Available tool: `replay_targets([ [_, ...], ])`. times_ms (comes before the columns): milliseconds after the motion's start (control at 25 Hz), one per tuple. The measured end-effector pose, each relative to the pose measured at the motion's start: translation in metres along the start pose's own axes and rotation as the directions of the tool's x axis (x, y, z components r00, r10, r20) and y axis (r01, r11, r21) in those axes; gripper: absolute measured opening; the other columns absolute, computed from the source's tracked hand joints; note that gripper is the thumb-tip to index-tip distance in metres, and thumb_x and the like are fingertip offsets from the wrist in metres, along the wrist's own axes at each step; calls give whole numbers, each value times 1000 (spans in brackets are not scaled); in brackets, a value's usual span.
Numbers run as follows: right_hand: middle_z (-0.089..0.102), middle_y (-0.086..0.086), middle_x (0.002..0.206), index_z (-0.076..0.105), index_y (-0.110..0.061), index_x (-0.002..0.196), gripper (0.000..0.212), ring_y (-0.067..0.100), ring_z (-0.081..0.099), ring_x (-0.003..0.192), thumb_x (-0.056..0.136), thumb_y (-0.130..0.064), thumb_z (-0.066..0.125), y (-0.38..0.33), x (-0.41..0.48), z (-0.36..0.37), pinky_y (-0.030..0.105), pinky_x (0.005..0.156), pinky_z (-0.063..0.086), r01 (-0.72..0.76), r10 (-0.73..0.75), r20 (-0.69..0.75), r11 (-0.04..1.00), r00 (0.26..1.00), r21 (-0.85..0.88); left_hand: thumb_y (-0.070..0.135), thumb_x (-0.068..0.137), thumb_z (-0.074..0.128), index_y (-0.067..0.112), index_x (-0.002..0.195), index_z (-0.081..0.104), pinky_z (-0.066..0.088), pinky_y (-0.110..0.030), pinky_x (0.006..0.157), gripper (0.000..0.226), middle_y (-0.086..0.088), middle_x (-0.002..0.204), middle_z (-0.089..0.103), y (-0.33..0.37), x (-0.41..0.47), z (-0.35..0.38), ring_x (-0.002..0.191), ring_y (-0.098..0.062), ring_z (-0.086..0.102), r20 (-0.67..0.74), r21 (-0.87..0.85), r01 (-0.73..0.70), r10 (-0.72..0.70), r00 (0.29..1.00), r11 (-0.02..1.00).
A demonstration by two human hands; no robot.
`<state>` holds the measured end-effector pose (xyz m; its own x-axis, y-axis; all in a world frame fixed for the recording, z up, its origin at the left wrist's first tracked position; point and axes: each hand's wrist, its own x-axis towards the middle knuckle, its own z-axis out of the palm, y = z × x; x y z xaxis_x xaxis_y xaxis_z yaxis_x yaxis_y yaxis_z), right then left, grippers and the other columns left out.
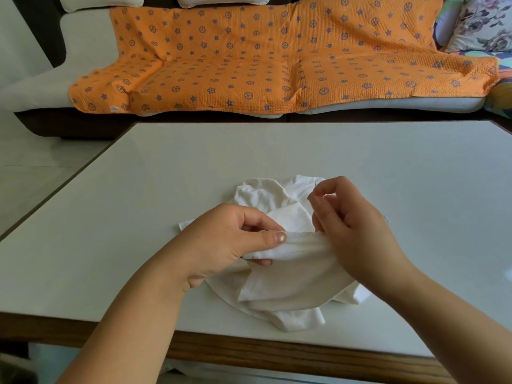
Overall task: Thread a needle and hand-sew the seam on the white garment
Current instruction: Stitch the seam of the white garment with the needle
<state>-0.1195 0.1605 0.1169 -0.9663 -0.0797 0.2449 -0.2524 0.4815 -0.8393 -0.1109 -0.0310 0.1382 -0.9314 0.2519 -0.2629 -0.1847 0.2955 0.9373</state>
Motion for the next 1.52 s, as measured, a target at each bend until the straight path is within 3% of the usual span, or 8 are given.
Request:
replay_targets([
  [80, 62, -4, 61, 53, -26, 89, 12, 4, 49, 50, 100, -28, 49, 6, 7, -2, 11, 52, 38, -116, 118, -12, 987, 993, 112, 14, 84, 72, 12, 87, 77, 51, -12, 64, 6, 2, 77, 75, 0, -1, -1, 73, -6, 70, -12, 21, -12, 12, 1000, 1000],
  [120, 65, -1, 63, 54, -21, 91, 11, 7, 54, 52, 100, -25, 51, 9, 11, -4, 13, 53, 42, -198, 203, 7, 947, 979, 253, 14, 84, 72, 13, 86, 77, 49, -11, 63, 5, 4, 74, 73, 0, -1, -2, 71, -3, 68, -10, 27, -14, 14, 1000, 1000],
  [240, 69, 10, 70, 55, -10, 96, 8, 17, 66, 58, 101, -12, 49, 17, 24, -16, 20, 50, 51, -352, 370, 127, 642, 920, 681, 15, 84, 73, 16, 84, 77, 48, -10, 62, 4, 9, 72, 71, 1, -1, -3, 70, 2, 65, 27, 57, -11, 9, 1000, 998],
  [320, 72, 10, 75, 55, -10, 96, 9, 16, 71, 64, 101, -9, 47, 21, 31, -25, 19, 49, 53, -367, 421, 149, 502, 895, 783, 16, 83, 73, 17, 83, 77, 48, -10, 63, 4, 9, 73, 71, 1, -2, -3, 71, 2, 65, 60, 80, -10, 5, 998, 997],
  [400, 75, 12, 81, 55, -11, 95, 7, 16, 73, 68, 100, -10, 50, 26, 37, -30, 17, 47, 51, -344, 463, 112, 455, 879, 821, 15, 84, 73, 16, 84, 77, 48, -11, 63, 5, 8, 73, 71, 1, -2, -3, 71, 1, 65, 87, 84, -6, -1, 996, 996],
  [680, 76, 10, 90, 55, -14, 98, 2, 17, 74, 69, 99, -16, 54, 37, 45, -35, 16, 42, 41, -241, 475, -118, 626, 872, 742, 12, 84, 72, 12, 84, 78, 51, -14, 65, 6, 3, 74, 72, 0, -5, -7, 71, -4, 67, 136, 70, 16, -25, 990, 997],
  [1240, 75, 8, 98, 56, -17, 99, 2, 14, 70, 63, 100, -17, 54, 48, 52, -41, 18, 47, 41, -219, 494, -205, 669, 845, 710, 29, 71, 75, 18, 82, 79, 54, -25, 74, 16, -3, 81, 75, -1, -5, -13, 76, -19, 70, 179, 86, 12, -27, 984, 996],
  [1520, 74, 8, 100, 56, -16, 104, 6, 13, 71, 65, 99, -18, 54, 52, 55, -46, 18, 49, 42, -202, 516, -234, 654, 824, 730, 21, 76, 74, 13, 83, 78, 54, -24, 71, 12, -3, 80, 74, -2, -4, -12, 74, -12, 69, 171, 70, 15, -27, 985, 997],
])
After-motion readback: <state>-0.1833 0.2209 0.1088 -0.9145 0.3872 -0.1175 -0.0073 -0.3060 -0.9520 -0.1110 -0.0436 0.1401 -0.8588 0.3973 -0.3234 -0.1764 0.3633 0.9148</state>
